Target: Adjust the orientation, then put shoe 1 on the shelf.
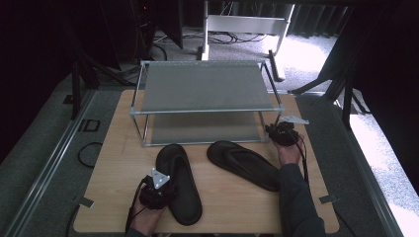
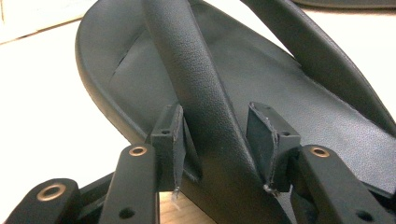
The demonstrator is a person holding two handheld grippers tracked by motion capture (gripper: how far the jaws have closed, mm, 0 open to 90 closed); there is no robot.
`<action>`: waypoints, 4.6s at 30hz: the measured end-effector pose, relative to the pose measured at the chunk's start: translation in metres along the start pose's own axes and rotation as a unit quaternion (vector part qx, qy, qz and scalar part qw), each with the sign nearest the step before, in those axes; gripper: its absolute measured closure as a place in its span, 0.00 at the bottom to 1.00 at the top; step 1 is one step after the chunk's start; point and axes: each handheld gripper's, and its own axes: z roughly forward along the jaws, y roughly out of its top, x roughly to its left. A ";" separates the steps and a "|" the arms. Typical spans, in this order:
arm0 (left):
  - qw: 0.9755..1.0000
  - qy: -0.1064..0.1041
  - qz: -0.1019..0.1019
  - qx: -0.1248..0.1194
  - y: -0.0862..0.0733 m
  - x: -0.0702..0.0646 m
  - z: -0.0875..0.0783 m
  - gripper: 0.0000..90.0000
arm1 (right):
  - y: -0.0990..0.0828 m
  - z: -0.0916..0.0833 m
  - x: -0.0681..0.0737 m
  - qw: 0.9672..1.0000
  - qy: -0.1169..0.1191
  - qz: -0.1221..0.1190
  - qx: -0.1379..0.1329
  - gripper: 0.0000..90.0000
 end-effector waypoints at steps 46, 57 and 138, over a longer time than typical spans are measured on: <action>0.997 0.028 -0.028 -0.069 0.056 0.010 0.056 0.84 | -0.023 -0.033 0.006 0.999 0.019 -0.044 0.005 0.90; 0.993 0.065 -0.036 -0.086 0.086 0.012 0.093 0.84 | -0.019 -0.027 0.005 0.999 0.013 -0.043 0.007 0.90; 0.996 -0.012 0.061 -0.059 0.080 0.003 0.101 0.37 | -0.015 -0.022 0.002 0.999 0.016 -0.045 0.007 0.90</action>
